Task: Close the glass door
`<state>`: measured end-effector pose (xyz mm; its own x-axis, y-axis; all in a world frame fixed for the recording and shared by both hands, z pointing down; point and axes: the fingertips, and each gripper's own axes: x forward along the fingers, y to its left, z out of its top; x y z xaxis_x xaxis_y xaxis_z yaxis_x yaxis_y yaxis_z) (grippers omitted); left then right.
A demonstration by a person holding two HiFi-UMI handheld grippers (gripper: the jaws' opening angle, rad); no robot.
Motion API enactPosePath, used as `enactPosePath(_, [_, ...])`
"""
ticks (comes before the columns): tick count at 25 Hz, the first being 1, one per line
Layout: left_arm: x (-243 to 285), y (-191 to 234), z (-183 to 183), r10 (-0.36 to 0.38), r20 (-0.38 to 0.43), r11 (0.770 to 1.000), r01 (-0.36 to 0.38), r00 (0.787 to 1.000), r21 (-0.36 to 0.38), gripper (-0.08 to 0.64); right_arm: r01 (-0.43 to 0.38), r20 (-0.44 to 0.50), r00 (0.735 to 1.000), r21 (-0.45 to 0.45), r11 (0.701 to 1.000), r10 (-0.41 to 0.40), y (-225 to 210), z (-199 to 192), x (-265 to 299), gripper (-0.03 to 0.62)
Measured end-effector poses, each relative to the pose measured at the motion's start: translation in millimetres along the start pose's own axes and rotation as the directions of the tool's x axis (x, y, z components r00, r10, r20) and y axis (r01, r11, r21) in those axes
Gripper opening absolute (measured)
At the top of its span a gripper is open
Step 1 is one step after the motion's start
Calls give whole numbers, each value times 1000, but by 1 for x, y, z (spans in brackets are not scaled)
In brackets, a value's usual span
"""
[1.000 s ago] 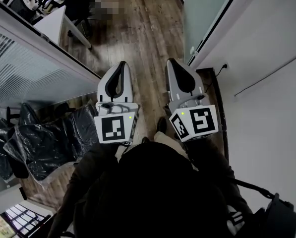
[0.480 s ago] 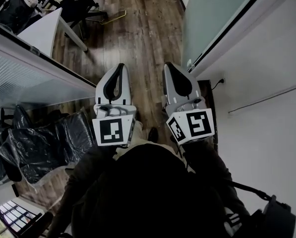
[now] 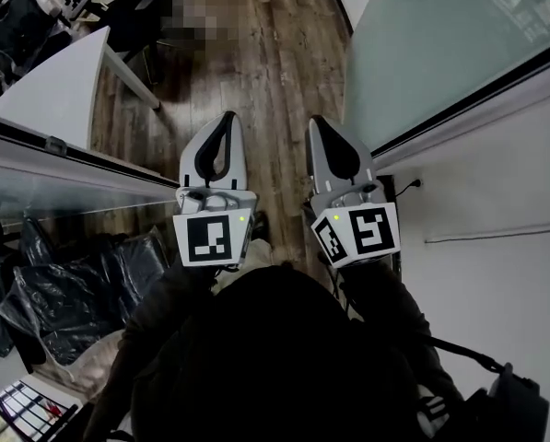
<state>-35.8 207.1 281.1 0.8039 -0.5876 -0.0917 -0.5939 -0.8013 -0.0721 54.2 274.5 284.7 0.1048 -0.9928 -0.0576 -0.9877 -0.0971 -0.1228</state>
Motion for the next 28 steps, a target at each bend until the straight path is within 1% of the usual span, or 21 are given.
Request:
enactPosePath(4, [44, 30, -10, -14, -14, 1000, 14, 1000, -13, -3, 19, -2, 1000, 2, 1000, -19, -14, 0, 50, 2])
enactPosePath(8, [81, 45, -16, -51, -17, 999, 51, 999, -17, -3, 48, -3, 999, 2, 999, -48, -29, -1, 86, 2])
enactPosePath(12, [114, 44, -25, -87, -29, 996, 86, 996, -24, -3, 74, -2, 997, -1, 997, -74, -51, 0, 109, 2])
enactPosePath(17, [160, 39, -46, -115, -55, 993, 114, 992, -28, -3, 104, -7, 995, 1, 995, -104, -90, -8, 136, 2])
enactPosePath(22, [218, 42, -59, -114, -59, 993, 113, 992, -22, -3, 108, -11, 994, 10, 994, -108, -132, -17, 179, 2])
enactPosePath(25, [252, 44, -59, -107, -57, 994, 106, 993, -10, -3, 100, -10, 995, -4, 995, -101, -155, -14, 202, 2])
enactPosePath(28, [288, 40, -56, -106, -42, 994, 106, 993, 0, -3, 99, 3, 995, -1, 995, -99, -184, -7, 224, 2])
